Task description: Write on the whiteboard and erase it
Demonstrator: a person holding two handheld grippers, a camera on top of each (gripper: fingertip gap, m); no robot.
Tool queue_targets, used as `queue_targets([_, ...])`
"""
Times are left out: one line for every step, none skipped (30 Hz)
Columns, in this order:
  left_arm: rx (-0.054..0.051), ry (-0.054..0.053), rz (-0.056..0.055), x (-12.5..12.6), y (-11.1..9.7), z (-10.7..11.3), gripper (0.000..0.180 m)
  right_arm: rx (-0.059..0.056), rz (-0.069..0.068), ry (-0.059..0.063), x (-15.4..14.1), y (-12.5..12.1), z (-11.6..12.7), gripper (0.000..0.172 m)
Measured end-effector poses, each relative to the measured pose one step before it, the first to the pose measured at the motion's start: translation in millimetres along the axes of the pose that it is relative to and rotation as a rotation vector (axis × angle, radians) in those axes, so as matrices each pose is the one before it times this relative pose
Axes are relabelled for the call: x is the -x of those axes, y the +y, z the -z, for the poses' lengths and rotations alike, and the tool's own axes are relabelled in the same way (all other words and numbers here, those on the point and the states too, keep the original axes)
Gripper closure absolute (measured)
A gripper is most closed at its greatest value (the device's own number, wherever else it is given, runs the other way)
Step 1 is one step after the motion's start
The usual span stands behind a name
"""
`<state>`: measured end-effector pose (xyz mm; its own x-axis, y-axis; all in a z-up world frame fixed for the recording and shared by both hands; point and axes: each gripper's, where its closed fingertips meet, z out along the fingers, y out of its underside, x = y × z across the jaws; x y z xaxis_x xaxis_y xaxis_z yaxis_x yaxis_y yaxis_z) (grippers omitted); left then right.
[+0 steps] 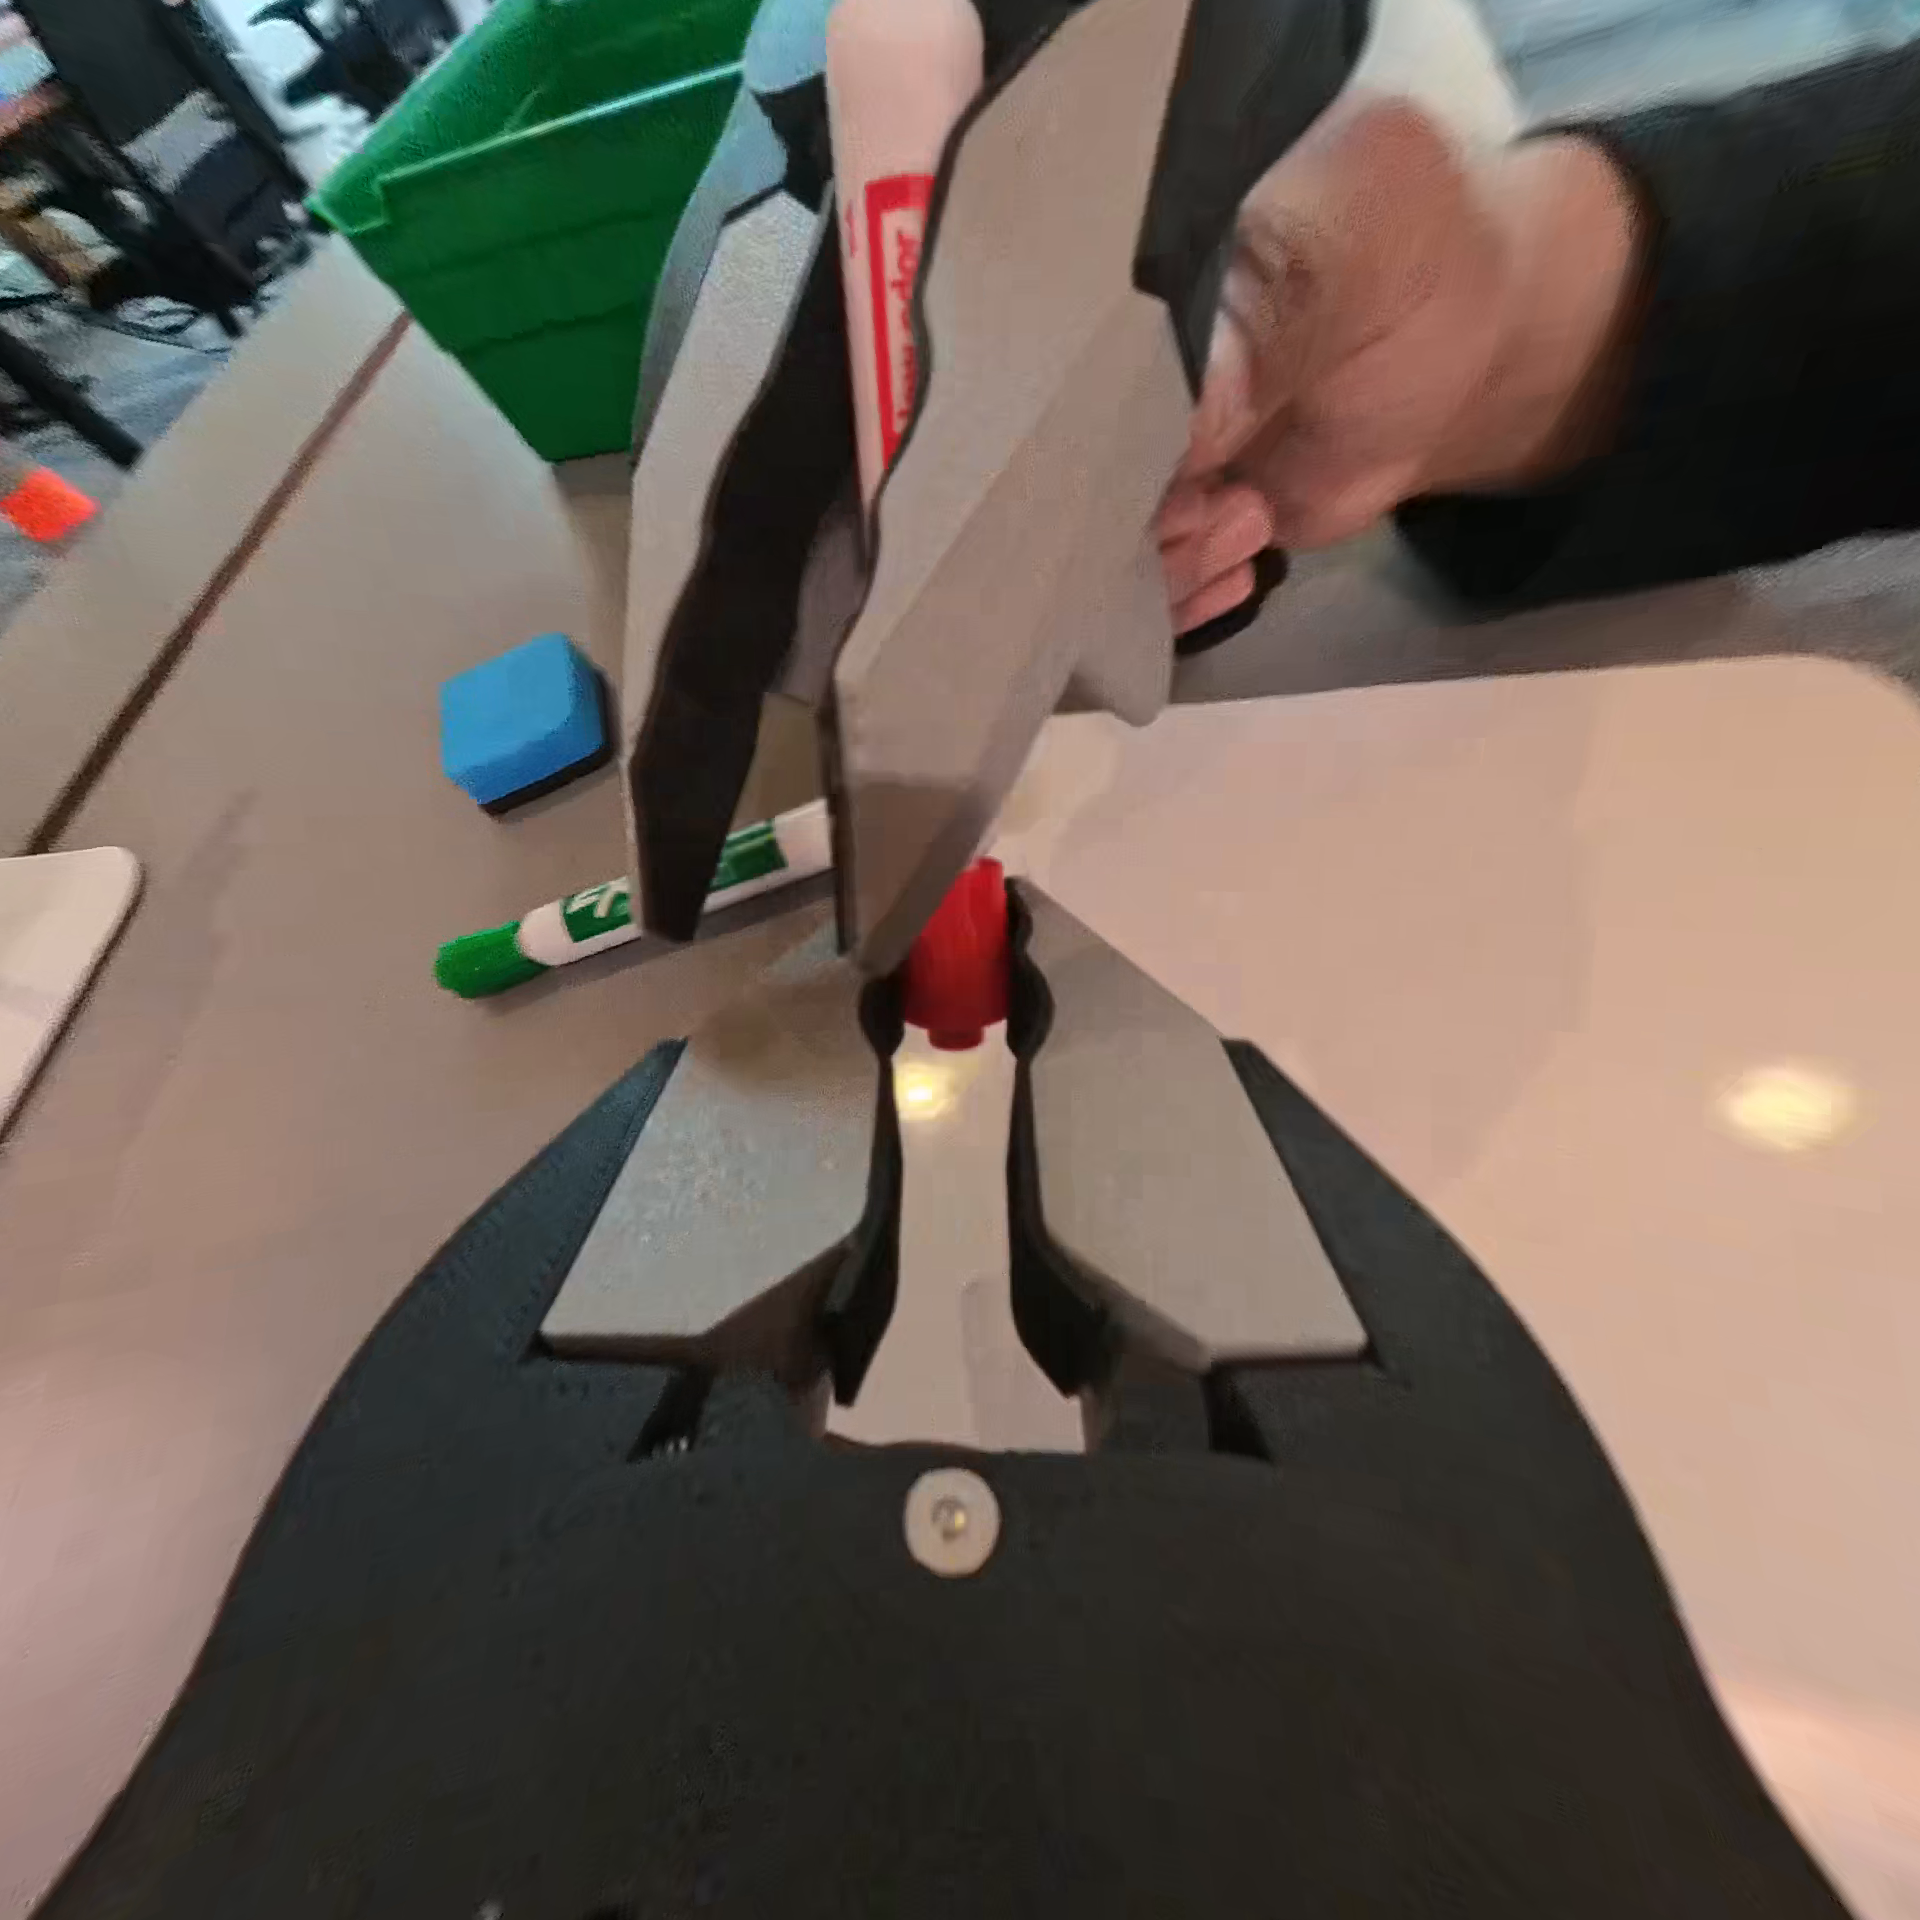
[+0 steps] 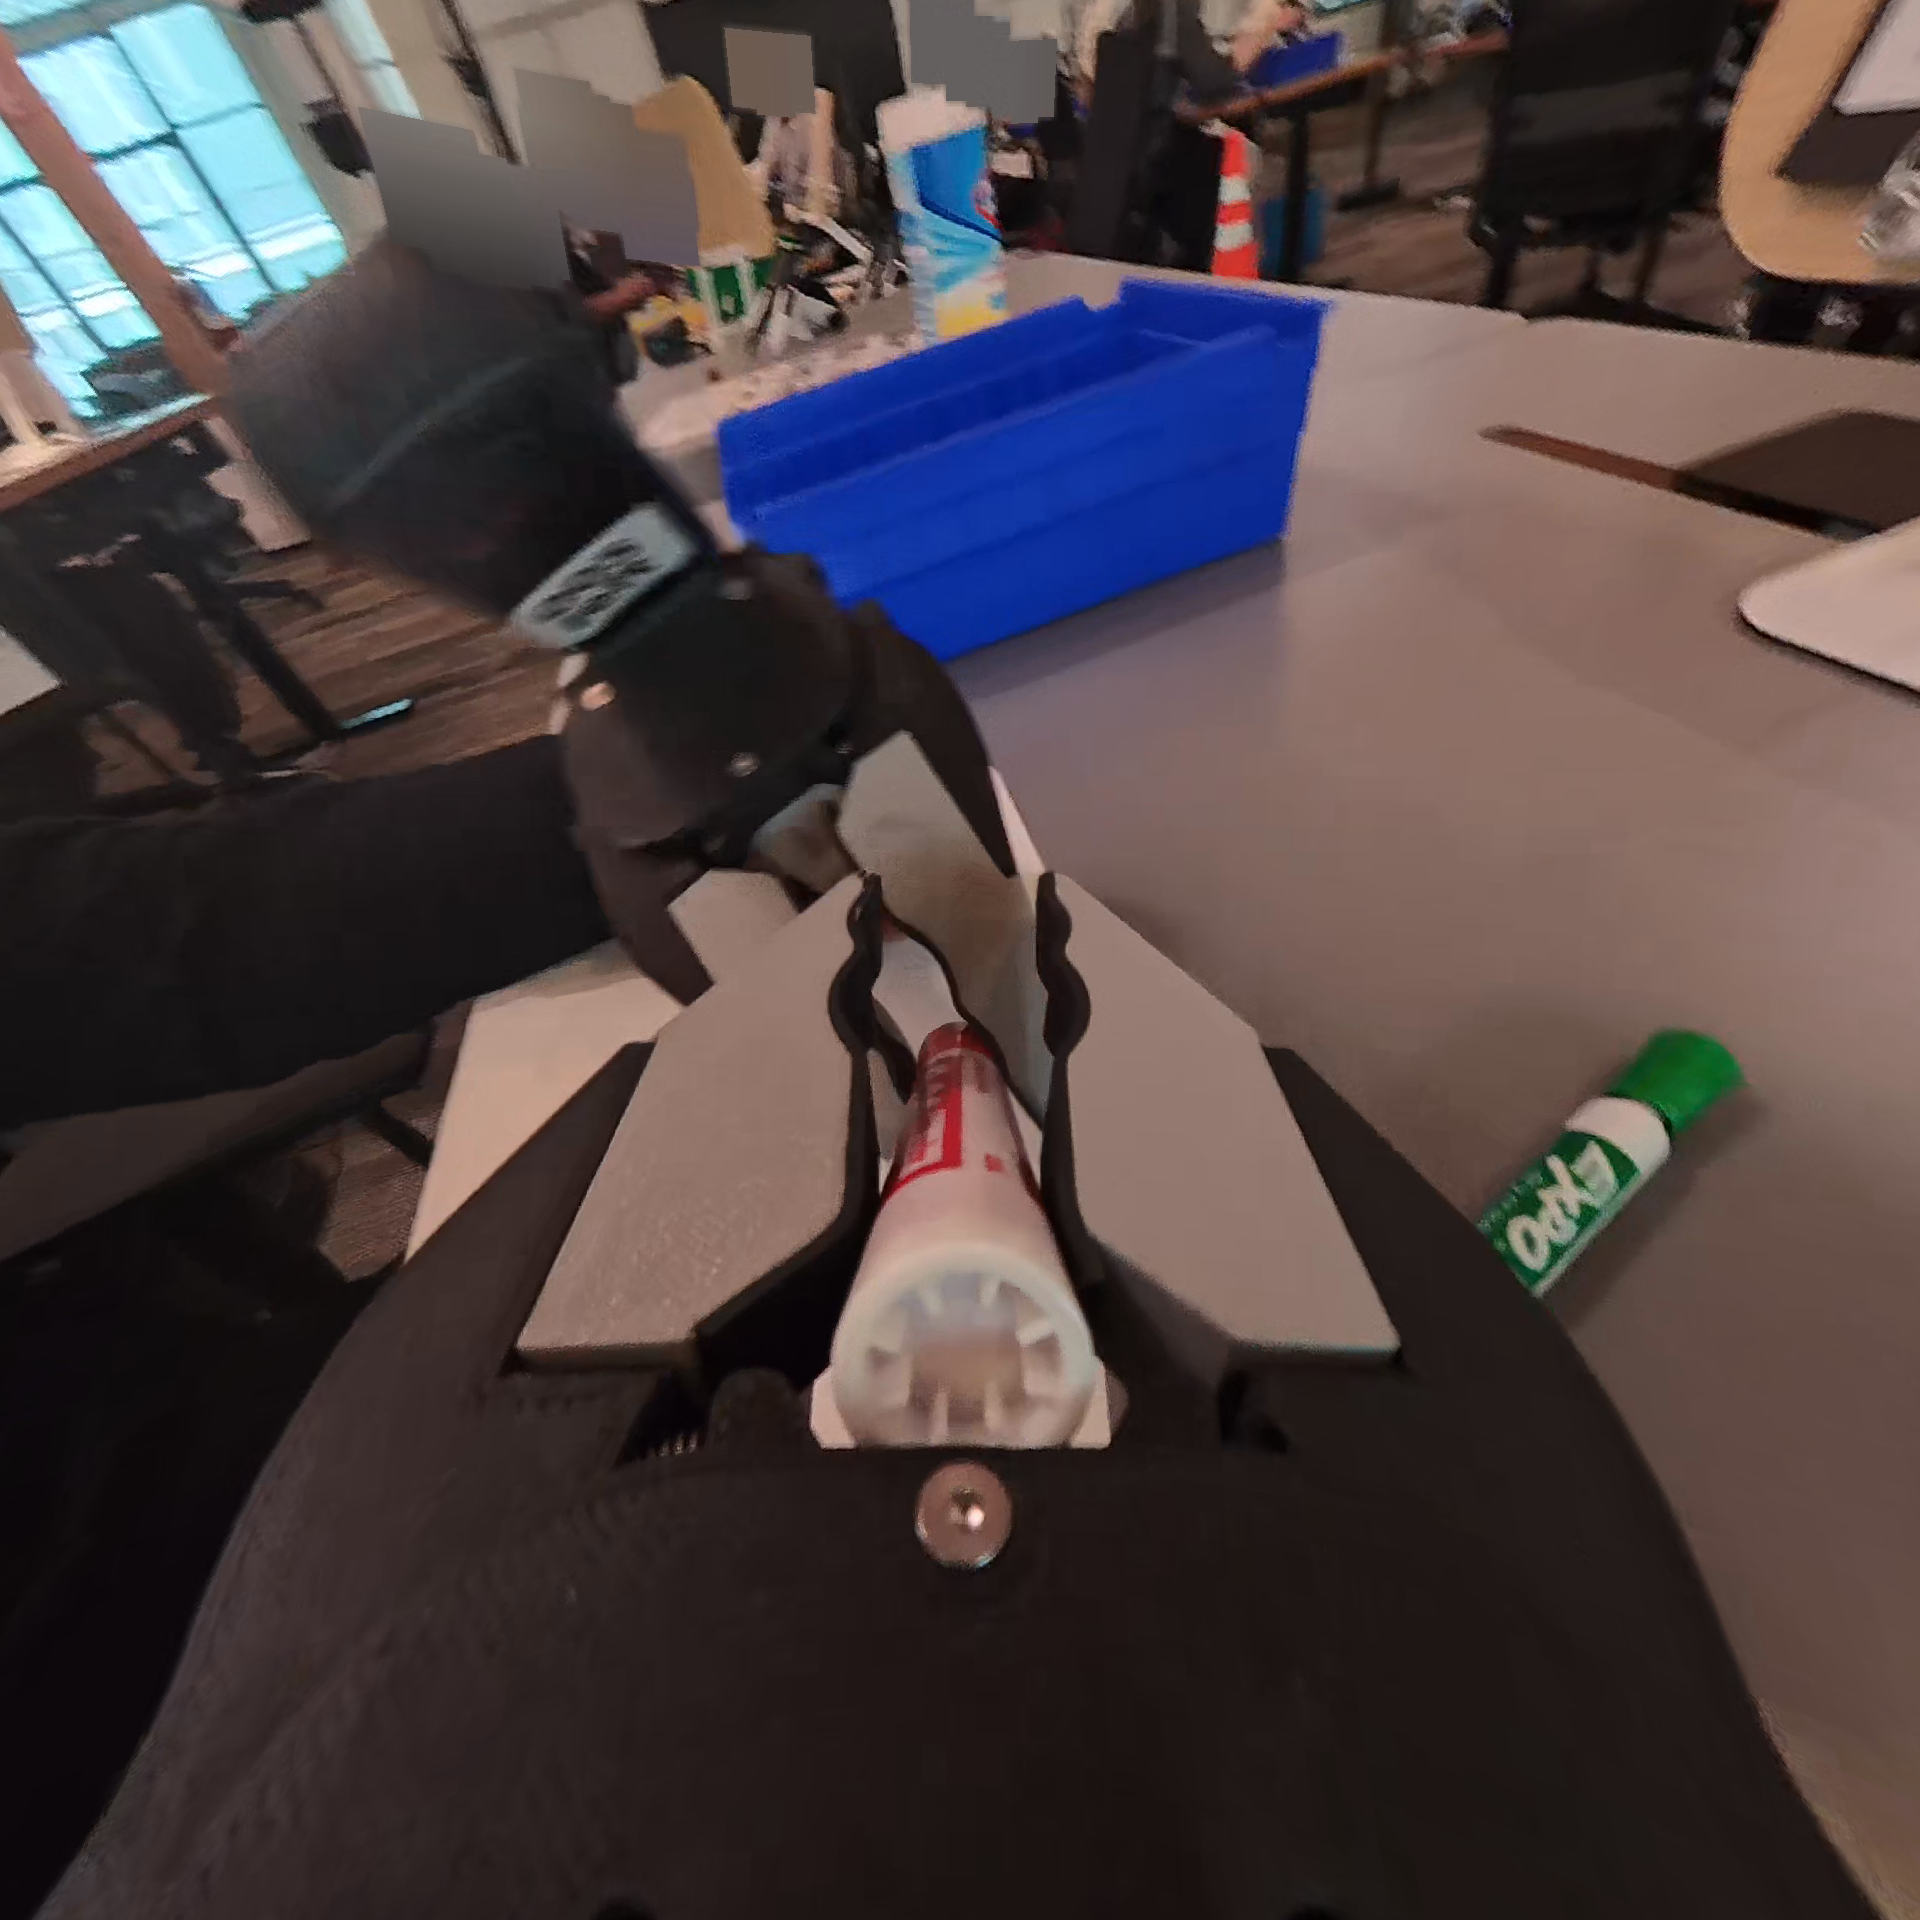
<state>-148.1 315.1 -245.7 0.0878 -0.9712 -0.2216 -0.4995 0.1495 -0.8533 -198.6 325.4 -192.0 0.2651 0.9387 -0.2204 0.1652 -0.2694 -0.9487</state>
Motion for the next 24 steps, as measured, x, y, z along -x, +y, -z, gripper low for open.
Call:
queue_targets([0.052,-0.0837,-0.0781,7.67,5.64,-3.27,0.167,0.0142,-0.015,0.0235,-5.12,3.52,-1.2,0.142])
queue_targets([0.0484,-0.0694,-0.0712,5.59,5.01,-3.08,0.167,0.0088,-0.0125,0.0189,-4.11,2.41,-0.83,0.142])
queue_targets([0.0348,-0.0507,-0.0536,3.62,3.25,-2.61,0.167,0.0017,-0.01,0.0127,-2.88,1.08,-0.21,0.142])
queue_targets([0.0164,-0.0237,-0.0258,1.41,1.41,-1.89,0.166,-0.0025,-0.0119,0.0043,-1.48,0.18,0.21,0.142])
queue_targets([0.002,-0.0001,0.0058,0.17,0.24,-0.87,0.167,-0.0042,-0.0147,0.0,-0.91,-0.22,0.24,0.142])
queue_targets([-0.006,0.0051,0.0166,0.54,-0.29,0.1,0.167,-0.0077,-0.0118,-0.0026,-0.35,-0.87,0.28,0.142])
queue_targets([-0.009,0.0018,0.0149,1.05,-0.9,0.58,0.167,-0.0129,-0.0002,-0.0024,0.49,-1.97,0.36,0.142])
queue_targets([-0.0121,-0.0028,0.0142,1.15,-1.74,0.81,0.167,-0.0164,0.0115,0.0013,0.85,-2.86,0.88,0.142])
queue_targets([-0.0119,-0.0062,0.0135,1.35,-2.31,0.94,0.167,-0.0153,0.0108,0.0018,0.85,-2.62,1.05,0.142])
queue_targets([-0.0088,-0.0076,0.0099,1.1,-2.18,0.75,0.167,-0.0193,0.0058,-0.0013,1.08,-2.97,1.18,0.142])
queue_targets([-0.0108,-0.0062,0.0045,0.24,-2.48,0.35,0.167,-0.0228,0.0059,0.0005,0.86,-3.66,1.29,0.142])
queue_targets([-0.013,-0.0134,-0.0019,0.73,-2.59,0.02,0.167,-0.0213,0.0083,0.0077,0.15,-3.42,1.23,0.142])
queue_targets([-0.0093,-0.02,-0.0064,1.55,-1.84,-0.39,0.167,-0.0126,0.0104,0.0103,-0.2,-2.18,0.82,0.142])
queue_targets([0.0003,-0.0123,-0.0054,0.49,-0.24,-0.96,0.166,-0.0112,0.0123,0.0056,0.79,-2.17,0.58,0.142])
queue_targets([0.0128,-0.0033,-0.0052,-0.61,1.95,-1.61,0.162,-0.0151,0.0148,0.0002,2.11,-2.61,0.26,0.143])
queue_targets([0.0207,-0.0015,-0.0052,-0.78,3.39,-2.12,0.158,-0.0089,0.0174,-0.0011,2.28,-1.85,-0.1,0.143])
queue_targets([0.0196,0.0017,-0.0072,-1.33,3.31,-2.13,0.155,0.0073,0.0176,0.0094,0.13,0.83,-0.82,0.143])
queue_targets([0.0079,-0.0028,-0.0121,-0.67,1.27,-1.41,0.162,0.0206,0.0127,0.0049,0.1,3.0,-1.42,0.143])
queue_targets([0.0042,-0.0029,-0.012,-0.19,1.02,-0.87,0.165,0.0141,0.007,0.0045,0.04,2.06,-1.03,0.143])
queue_targets([0.0049,0.0056,-0.0015,-0.93,1.13,-0.63,0.164,0.0056,0.01,0.0043,0.28,0.94,-0.73,0.143])
queue_targets([0.0021,0.0078,0.0063,-0.87,0.76,-0.3,0.164,0.0029,0.0087,0.0014,0.52,0.47,-0.47,0.143])
queue_targets([0.0003,0.0012,0.0044,0.15,0.16,0.15,0.164,0.0,0.005,0.0007,0.49,-0.01,-0.17,0.143])
queue_targets([-0.0024,-0.0031,0.0018,0.53,-0.34,0.44,0.165,-0.0071,0.0003,-0.0037,0.84,-1.06,0.08,0.143])
queue_targets([-0.0071,-0.0041,0.0017,0.56,-1.39,0.49,0.165,-0.0128,-0.0056,-0.0127,1.85,-1.86,0.3,0.143])
